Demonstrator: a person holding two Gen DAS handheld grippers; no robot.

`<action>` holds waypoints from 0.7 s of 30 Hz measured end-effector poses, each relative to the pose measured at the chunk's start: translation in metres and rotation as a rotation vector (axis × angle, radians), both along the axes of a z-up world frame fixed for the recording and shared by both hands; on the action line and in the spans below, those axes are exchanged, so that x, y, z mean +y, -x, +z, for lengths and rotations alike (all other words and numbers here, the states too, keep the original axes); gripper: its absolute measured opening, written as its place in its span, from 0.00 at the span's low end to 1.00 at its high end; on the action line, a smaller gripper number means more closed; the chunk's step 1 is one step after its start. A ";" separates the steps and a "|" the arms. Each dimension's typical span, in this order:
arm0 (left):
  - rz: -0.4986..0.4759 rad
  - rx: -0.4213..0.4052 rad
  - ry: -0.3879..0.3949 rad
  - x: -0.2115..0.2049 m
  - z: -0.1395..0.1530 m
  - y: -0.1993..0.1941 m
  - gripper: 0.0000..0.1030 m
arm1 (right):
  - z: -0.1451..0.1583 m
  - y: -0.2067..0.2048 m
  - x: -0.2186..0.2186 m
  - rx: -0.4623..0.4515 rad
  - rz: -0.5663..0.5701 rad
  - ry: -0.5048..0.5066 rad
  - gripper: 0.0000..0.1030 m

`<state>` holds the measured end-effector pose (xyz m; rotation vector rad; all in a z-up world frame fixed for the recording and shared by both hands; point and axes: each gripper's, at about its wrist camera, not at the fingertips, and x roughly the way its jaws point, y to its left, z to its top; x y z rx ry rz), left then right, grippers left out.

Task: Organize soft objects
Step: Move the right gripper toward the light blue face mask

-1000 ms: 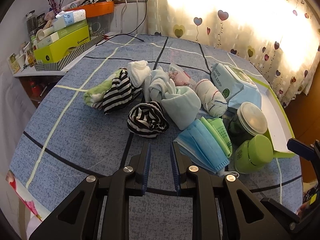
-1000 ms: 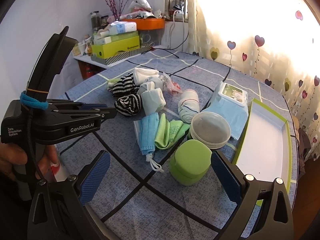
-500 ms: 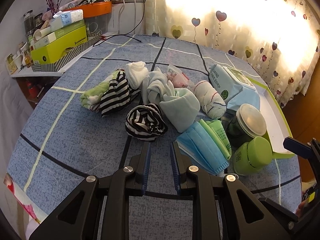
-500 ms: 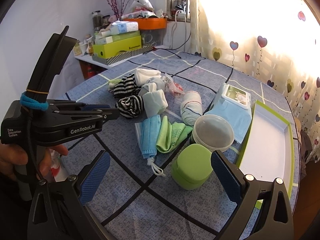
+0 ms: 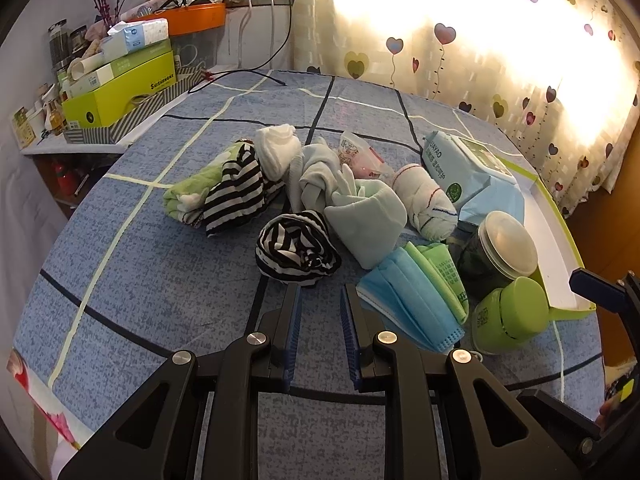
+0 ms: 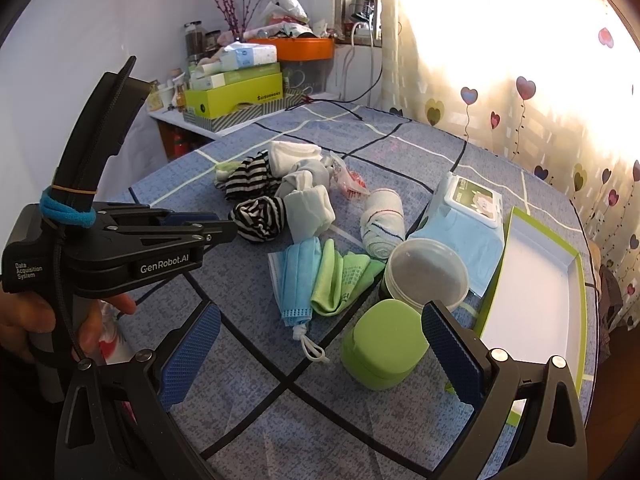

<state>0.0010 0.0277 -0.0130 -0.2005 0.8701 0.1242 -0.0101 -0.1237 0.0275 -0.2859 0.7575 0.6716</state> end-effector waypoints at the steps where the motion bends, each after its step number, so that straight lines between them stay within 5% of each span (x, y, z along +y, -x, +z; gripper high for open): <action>1: 0.000 -0.001 0.003 0.001 0.000 0.000 0.20 | 0.000 0.000 0.000 0.000 0.000 0.001 0.99; 21: -0.001 -0.004 0.030 0.007 0.000 -0.001 0.20 | 0.001 -0.003 0.007 -0.003 0.003 0.004 0.99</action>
